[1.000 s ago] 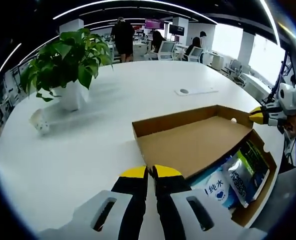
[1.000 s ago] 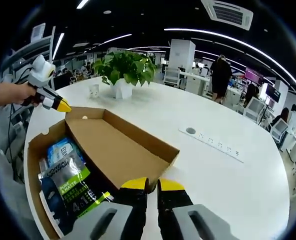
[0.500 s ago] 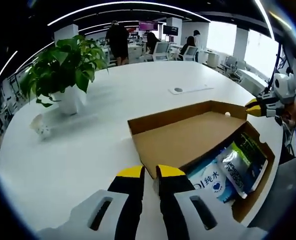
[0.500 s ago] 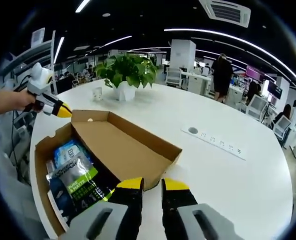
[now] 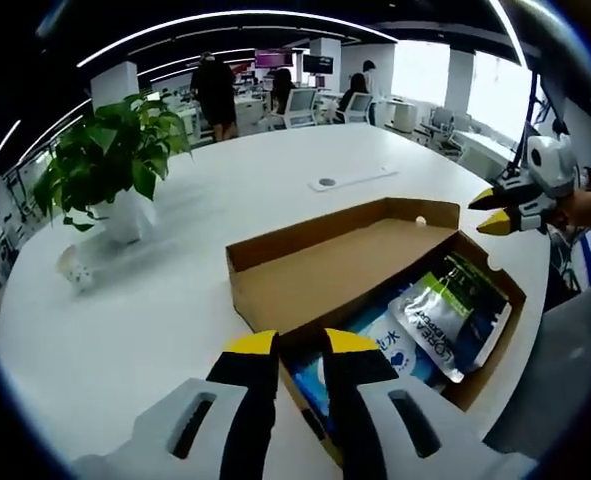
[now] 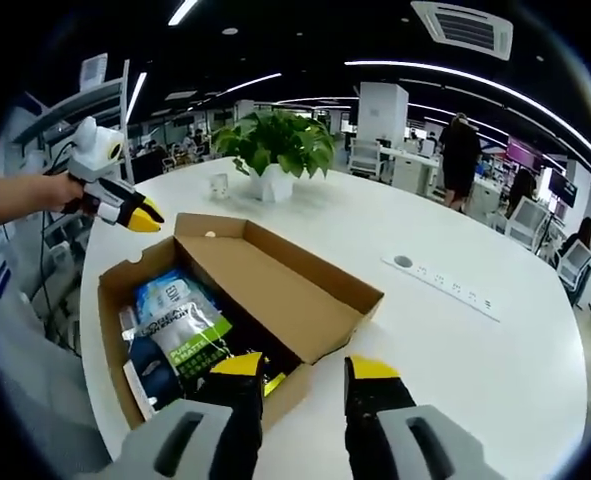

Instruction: Operate the shoe box by opening the lid, removing the specified soft item, and placing it in the target area until the item is outside and the box remains undamaged.

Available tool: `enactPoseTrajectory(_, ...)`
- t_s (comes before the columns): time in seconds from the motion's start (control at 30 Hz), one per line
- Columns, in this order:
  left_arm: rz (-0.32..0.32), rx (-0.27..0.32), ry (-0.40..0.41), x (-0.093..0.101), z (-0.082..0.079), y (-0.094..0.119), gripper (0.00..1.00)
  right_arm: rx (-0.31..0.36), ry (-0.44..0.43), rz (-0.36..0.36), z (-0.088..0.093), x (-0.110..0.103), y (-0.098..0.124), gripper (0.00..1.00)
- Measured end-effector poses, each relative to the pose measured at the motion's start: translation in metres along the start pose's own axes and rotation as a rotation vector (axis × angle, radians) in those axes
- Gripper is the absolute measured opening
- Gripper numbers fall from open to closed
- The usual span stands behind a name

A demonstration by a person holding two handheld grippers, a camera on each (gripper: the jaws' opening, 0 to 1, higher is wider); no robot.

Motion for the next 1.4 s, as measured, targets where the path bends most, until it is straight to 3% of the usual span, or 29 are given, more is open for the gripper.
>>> enactPoseTrajectory(0.37, 0.081, -0.032, -0.012, 0.031, 0.012, 0.004, 0.21, 0.001, 0.072, -0.046, 0.004, -0.020, 0.011, 0.44)
enactPoseTrajectory(1.03, 0.225, -0.112, 0.073, 0.078, 0.034, -0.002, 0.29, 0.012, 0.162, -0.117, 0.014, -0.050, 0.024, 0.63)
enactPoseTrajectory(1.4, 0.275, -0.168, 0.111, 0.099, 0.044, -0.012, 0.31, 0.044, 0.190, -0.116, 0.016, -0.060, 0.035, 0.63)
Point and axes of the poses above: the point that each gripper's makers call its tool centre point, and the gripper's own axes: y roughly backward along the fingers, x roughly to its right, z roughly out of its underside, the point moved 6 cm from there along y, roughly backward along the fingers, and after that the axes turned 12 degrees about -z, right-handed, at the moved point
